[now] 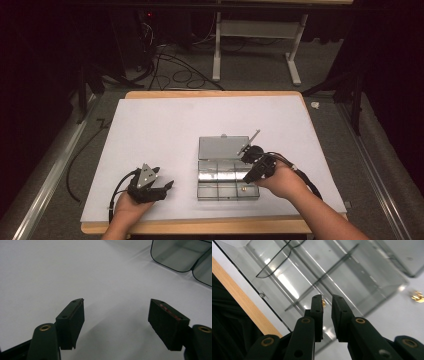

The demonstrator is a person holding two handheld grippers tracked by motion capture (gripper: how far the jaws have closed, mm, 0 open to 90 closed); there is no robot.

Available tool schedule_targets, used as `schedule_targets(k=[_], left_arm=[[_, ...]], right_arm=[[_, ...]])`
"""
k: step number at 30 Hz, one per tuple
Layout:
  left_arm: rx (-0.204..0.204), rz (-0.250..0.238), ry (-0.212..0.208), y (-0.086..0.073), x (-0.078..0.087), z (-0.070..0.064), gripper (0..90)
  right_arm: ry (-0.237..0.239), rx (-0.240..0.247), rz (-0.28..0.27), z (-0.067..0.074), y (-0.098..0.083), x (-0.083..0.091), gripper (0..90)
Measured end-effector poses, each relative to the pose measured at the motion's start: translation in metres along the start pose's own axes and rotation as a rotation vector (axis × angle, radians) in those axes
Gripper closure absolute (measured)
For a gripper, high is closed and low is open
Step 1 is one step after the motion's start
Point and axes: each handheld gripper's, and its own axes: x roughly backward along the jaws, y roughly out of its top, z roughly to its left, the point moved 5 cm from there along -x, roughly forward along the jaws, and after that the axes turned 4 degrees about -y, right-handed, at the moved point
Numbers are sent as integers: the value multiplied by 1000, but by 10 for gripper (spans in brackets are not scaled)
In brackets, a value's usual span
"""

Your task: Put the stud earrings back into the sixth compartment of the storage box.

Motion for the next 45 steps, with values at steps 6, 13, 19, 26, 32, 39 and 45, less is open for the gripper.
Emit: schedule_targets(k=[6,13,19,26,32,39,45], left_arm=[[0,-2,0,0,0,0,299],[-2,1,-1,0,1,0,299],[-6,3,2,0,1,0,299],[-8,2,0,0,1,0,298],[-10,0,0,0,1,-1,298],[-11,-1,-2,0,1,-1,298],[-12,0,-3,0,1,-1,298]], right_arm=[[-32,-23,-33,-19,-8,17,800],[-57,-75,-21,-41,-24,16,803],[-60,-119,-10,-58,-36,6,802],[-69,-158,0,-70,-42,-5,801],[-69,-181,3,-76,-41,-14,795],[-78,-181,14,-82,-35,-22,794],[-79,-176,15,-84,-26,-28,784]])
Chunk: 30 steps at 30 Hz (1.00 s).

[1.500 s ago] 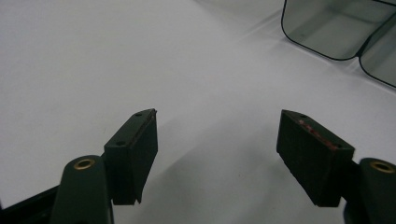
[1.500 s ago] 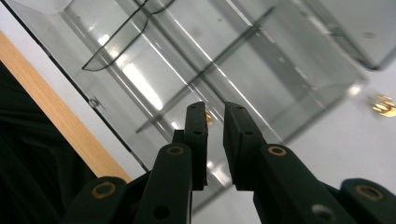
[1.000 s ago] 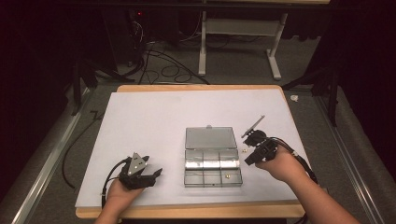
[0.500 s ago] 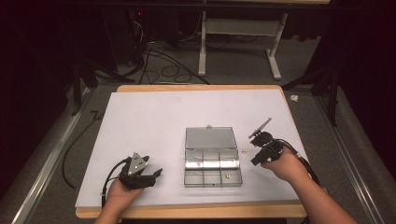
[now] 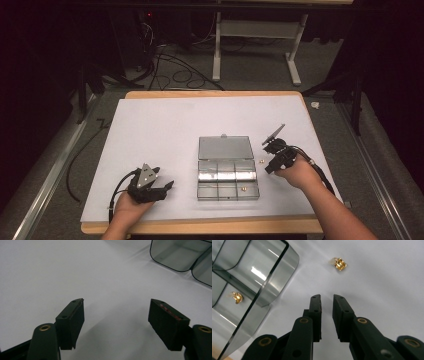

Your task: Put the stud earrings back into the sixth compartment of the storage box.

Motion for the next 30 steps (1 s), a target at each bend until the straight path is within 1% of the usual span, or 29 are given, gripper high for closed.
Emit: schedule_targets(k=[3,4,5,6,12,13,15,16,20,22,28,29,30], left_arm=[[6,1,-3,0,0,0,298],[7,1,-2,0,0,1,298],[7,1,-2,0,0,1,298],[4,2,-1,0,0,0,298],[7,1,-6,0,0,1,298],[5,0,-5,0,0,0,298],[6,-8,-4,0,0,0,297],[10,-7,-6,0,0,0,297],[8,-8,-5,0,0,0,297],[9,-9,-6,0,0,0,297],[6,-10,-6,0,1,0,297],[6,-10,-7,0,1,0,297],[9,-10,-7,0,1,0,297]], right_arm=[[2,-5,8,2,4,-2,780],[2,11,5,1,6,-3,779],[2,11,5,1,6,-3,779],[2,-3,7,2,8,-3,779],[-1,8,-2,2,18,-2,779],[0,3,-5,2,20,-2,779],[-3,8,-7,1,23,-2,779],[0,1,-5,1,24,-3,777],[-7,4,-4,-1,30,-5,771],[-6,-12,-3,-2,34,-7,770],[-10,-4,0,-4,38,-9,771],[-13,-13,6,-3,39,-11,771],[-12,-3,5,-4,40,-12,771]])
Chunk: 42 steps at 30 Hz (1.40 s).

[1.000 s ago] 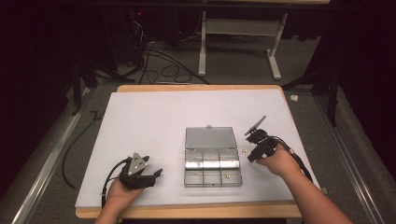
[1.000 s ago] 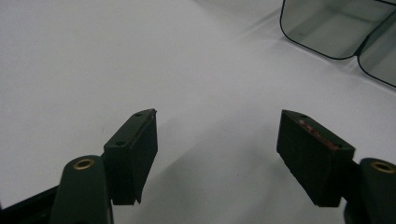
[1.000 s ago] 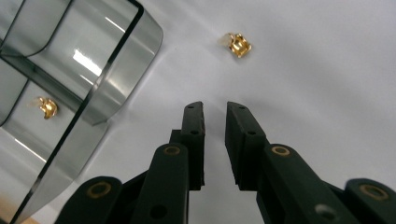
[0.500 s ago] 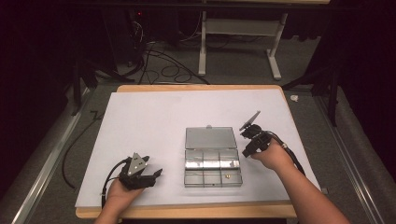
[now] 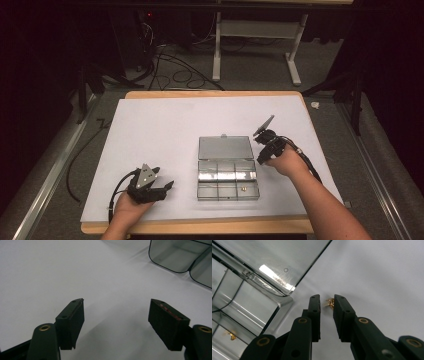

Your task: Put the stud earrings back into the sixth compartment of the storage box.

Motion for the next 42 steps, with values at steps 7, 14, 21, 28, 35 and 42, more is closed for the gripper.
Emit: schedule_targets(k=[7,14,21,28,35,42], left_arm=[[0,0,0,0,0,0,297],[0,-1,1,0,0,0,297],[-1,0,3,0,-1,-1,297],[-9,11,4,0,0,0,298],[-8,12,5,0,0,0,298],[-8,14,6,0,0,0,298]], right_arm=[[-11,1,17,0,1,-4,834],[-13,9,7,-1,-1,6,871],[2,10,-6,1,-8,20,869],[22,24,-18,9,-24,30,867],[38,31,-24,18,-38,35,865],[48,38,-26,24,-48,36,864]])
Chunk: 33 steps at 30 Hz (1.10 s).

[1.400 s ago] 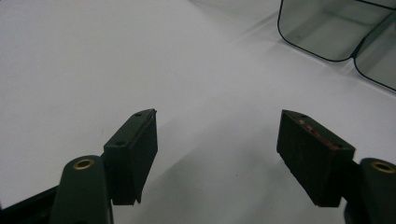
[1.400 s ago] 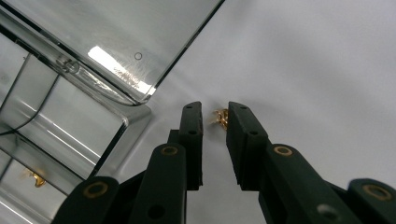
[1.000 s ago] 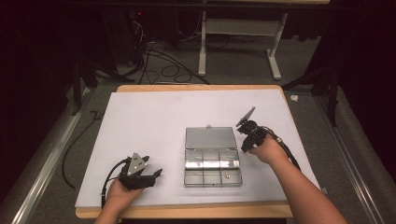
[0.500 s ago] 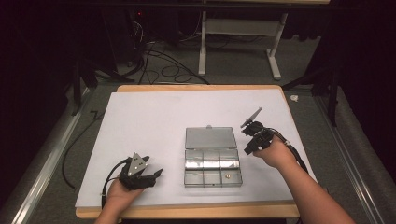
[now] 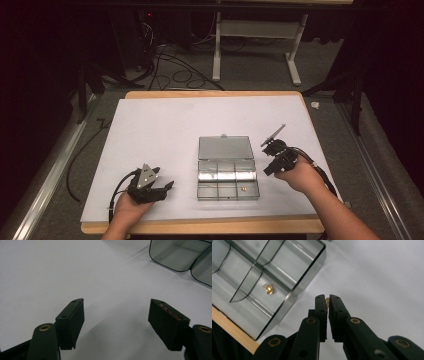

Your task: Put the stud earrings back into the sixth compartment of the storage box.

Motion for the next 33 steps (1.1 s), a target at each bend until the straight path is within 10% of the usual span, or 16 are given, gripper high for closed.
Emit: schedule_targets(k=[33], left_arm=[[-2,-9,3,0,0,-1,297]], right_arm=[[14,56,6,21,-13,15,864]])
